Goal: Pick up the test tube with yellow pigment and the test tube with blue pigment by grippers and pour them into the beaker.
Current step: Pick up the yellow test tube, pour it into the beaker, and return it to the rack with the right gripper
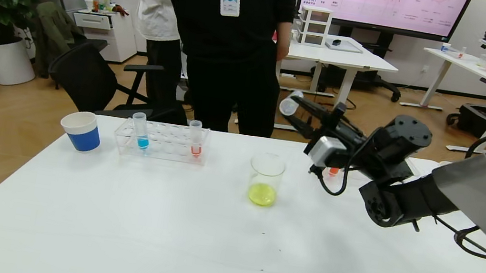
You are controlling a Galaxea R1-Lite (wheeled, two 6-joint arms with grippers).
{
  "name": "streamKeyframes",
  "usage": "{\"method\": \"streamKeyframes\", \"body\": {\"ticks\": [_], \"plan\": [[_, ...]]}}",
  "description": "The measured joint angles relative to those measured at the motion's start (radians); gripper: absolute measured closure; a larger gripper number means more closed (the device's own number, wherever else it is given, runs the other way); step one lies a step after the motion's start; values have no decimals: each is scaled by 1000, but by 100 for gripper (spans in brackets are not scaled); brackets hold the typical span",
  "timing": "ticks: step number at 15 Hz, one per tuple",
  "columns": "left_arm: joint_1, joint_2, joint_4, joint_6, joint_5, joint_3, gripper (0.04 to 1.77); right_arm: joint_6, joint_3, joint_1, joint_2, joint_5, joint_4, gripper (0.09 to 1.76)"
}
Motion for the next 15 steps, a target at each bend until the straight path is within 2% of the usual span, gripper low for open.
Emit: {"method": "streamKeyframes", "body": {"ticks": [2,4,7,10,13,15], "plan": [[0,0,0,0,0,0,7,244,64,5,-41,-200,-68,134],[0,0,0,0,0,0,7,479,156,15,-103,-423,-75,134],[0,0,0,0,0,0,7,761,306,27,-212,-593,16,134],[0,0,0,0,0,0,7,981,426,15,-330,-650,163,134],[0,0,0,0,0,0,7,1076,491,-10,-475,-654,401,134],[0,0,0,0,0,0,7,1095,484,-75,-566,-627,573,134]]}}
